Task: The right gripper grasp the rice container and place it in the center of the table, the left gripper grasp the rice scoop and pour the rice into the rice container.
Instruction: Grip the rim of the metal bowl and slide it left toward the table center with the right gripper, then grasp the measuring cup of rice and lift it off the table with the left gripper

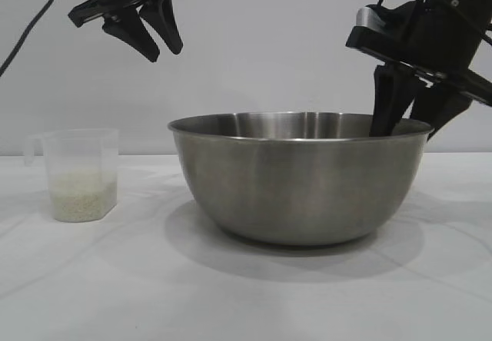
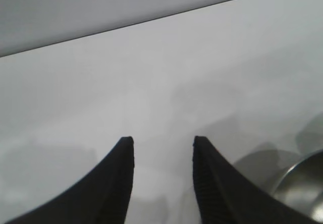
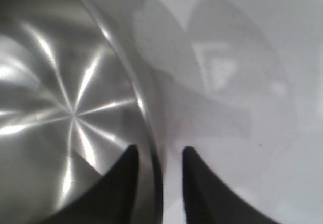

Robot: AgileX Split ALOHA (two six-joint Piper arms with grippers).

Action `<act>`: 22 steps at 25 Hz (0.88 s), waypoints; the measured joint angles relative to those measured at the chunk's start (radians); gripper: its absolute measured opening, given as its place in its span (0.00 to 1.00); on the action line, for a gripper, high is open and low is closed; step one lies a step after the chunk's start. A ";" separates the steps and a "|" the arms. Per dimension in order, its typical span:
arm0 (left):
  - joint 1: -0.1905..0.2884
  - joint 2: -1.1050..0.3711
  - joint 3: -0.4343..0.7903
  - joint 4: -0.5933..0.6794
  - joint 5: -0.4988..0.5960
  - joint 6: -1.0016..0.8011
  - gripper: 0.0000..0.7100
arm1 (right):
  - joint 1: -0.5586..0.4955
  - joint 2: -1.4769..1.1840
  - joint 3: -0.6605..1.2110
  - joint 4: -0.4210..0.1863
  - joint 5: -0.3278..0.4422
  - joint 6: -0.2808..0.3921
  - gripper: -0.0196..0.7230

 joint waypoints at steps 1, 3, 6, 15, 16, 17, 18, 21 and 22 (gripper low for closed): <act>0.000 0.000 0.000 0.002 0.000 0.000 0.38 | 0.000 -0.016 0.000 -0.010 0.006 -0.001 0.49; 0.000 0.000 0.000 0.002 0.000 0.000 0.38 | 0.000 -0.057 0.000 -0.026 0.020 -0.002 0.49; 0.000 0.000 0.000 0.002 0.000 0.000 0.38 | 0.000 -0.159 0.028 -0.031 -0.011 -0.002 0.52; 0.000 0.000 0.000 0.002 0.000 0.000 0.38 | 0.000 -0.640 0.480 -0.039 -0.384 -0.098 0.52; 0.000 0.000 0.000 0.002 0.000 0.000 0.38 | 0.000 -0.714 0.533 -0.043 -0.422 -0.107 0.52; 0.000 0.000 0.000 0.002 0.000 0.000 0.38 | 0.000 -0.778 0.571 -0.048 -0.453 -0.112 0.52; 0.000 0.000 0.000 0.002 0.000 0.000 0.38 | 0.000 -0.857 0.610 -0.053 -0.473 -0.116 0.52; 0.000 0.000 0.000 0.002 0.002 0.000 0.38 | 0.000 -1.084 0.688 -0.079 -0.471 -0.117 0.52; 0.000 0.000 0.000 0.002 0.002 0.000 0.38 | 0.000 -1.160 0.703 -0.089 -0.451 -0.115 0.52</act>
